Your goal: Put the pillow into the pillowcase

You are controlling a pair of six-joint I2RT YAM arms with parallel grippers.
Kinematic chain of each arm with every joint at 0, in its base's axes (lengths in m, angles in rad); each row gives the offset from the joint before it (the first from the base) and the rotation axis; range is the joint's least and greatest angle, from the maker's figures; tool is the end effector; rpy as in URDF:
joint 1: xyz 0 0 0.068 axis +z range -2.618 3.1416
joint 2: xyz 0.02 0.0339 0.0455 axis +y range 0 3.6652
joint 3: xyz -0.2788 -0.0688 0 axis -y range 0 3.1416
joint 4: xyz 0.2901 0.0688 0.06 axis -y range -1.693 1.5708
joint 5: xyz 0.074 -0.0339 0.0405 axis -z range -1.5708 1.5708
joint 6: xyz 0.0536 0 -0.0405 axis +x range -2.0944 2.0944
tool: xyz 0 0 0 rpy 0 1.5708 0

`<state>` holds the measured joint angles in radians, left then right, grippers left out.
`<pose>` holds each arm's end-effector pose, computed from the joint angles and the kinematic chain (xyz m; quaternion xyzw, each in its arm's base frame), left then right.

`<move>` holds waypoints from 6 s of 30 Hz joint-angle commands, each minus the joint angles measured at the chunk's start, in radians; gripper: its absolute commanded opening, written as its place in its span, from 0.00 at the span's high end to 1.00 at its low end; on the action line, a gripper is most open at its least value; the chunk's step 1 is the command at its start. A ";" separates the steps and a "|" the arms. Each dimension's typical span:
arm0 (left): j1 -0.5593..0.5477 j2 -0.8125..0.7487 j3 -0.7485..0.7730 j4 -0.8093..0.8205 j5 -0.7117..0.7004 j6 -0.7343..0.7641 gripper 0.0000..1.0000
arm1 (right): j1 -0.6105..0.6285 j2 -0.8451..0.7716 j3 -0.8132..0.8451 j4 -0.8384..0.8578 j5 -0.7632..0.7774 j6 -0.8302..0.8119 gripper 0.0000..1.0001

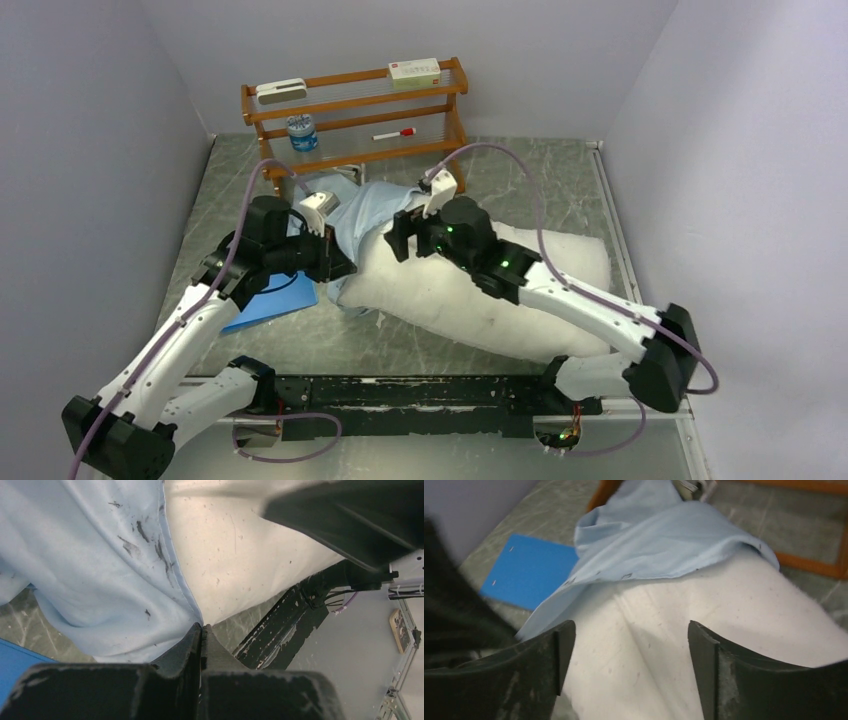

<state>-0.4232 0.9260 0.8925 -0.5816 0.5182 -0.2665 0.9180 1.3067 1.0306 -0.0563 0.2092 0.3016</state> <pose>0.2105 -0.1239 0.3170 0.1846 0.8465 -0.3644 0.3414 0.2288 0.2810 0.3200 -0.1879 0.7901 0.2609 0.5219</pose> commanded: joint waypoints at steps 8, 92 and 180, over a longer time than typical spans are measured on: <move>-0.003 0.001 0.002 0.082 -0.022 -0.024 0.95 | -0.006 0.005 0.010 -0.307 -0.258 -0.471 0.00; -0.220 -0.029 0.065 0.188 -0.269 -0.123 0.41 | -0.193 -0.254 0.035 -0.219 -0.043 0.038 0.07; 0.049 0.237 0.185 0.154 -0.299 -0.111 0.32 | -0.412 -0.219 -0.121 -0.012 -0.397 0.077 0.19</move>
<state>-0.4839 1.1854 1.1294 -0.3775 0.1955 -0.3595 0.4686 1.0985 0.8814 -0.0307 -0.1131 0.4679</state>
